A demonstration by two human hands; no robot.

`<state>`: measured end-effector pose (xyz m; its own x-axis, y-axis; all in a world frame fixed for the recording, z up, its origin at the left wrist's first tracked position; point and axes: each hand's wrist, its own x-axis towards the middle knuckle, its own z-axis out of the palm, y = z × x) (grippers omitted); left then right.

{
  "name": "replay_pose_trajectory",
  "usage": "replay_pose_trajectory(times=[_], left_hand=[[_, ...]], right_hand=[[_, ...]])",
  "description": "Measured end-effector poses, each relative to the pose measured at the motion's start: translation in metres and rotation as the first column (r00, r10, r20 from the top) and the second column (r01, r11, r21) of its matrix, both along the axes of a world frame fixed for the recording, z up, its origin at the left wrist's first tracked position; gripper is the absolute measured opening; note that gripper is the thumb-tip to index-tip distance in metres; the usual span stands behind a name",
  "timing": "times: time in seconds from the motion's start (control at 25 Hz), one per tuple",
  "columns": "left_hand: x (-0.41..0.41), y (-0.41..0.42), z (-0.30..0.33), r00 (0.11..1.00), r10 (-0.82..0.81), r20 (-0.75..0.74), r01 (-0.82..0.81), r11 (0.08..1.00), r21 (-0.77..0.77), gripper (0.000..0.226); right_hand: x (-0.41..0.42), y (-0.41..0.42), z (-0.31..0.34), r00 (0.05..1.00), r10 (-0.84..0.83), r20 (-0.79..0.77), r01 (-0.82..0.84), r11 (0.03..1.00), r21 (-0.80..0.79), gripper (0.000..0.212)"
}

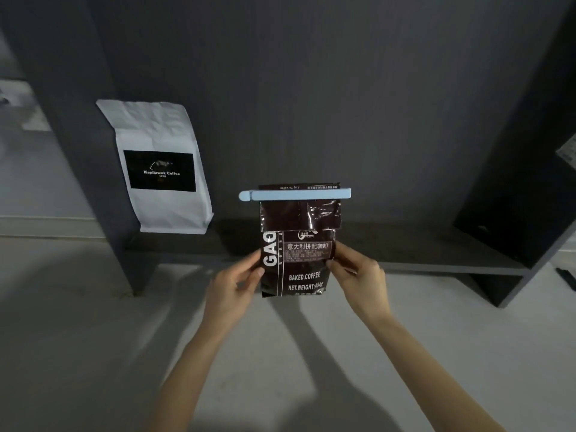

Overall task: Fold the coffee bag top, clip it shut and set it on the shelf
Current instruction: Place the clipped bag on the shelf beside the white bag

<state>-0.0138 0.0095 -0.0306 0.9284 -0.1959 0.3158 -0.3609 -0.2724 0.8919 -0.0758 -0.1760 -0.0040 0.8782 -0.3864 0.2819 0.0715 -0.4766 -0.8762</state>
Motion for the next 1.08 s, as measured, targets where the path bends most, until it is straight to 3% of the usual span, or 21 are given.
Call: replay_pose_trajectory(times=[0.48,0.64,1.08], left_hand=[[0.106,0.028,0.054,0.963,0.163,0.214,-0.182,0.980,0.073,0.039],[0.129,0.034,0.040,0.963,0.225,0.150,-0.244,0.962,0.121,0.037],[0.133,0.040,0.026,0.978,0.202,0.059,-0.210,0.963,0.171,0.036]], right_hand=[[0.121,0.029,0.040,0.986,0.129,0.108,-0.122,0.990,-0.066,0.035],[0.148,0.042,0.022,0.987,0.157,0.043,-0.152,0.983,-0.106,0.034],[0.155,0.044,0.015,0.983,0.184,0.002,-0.182,0.974,-0.134,0.037]])
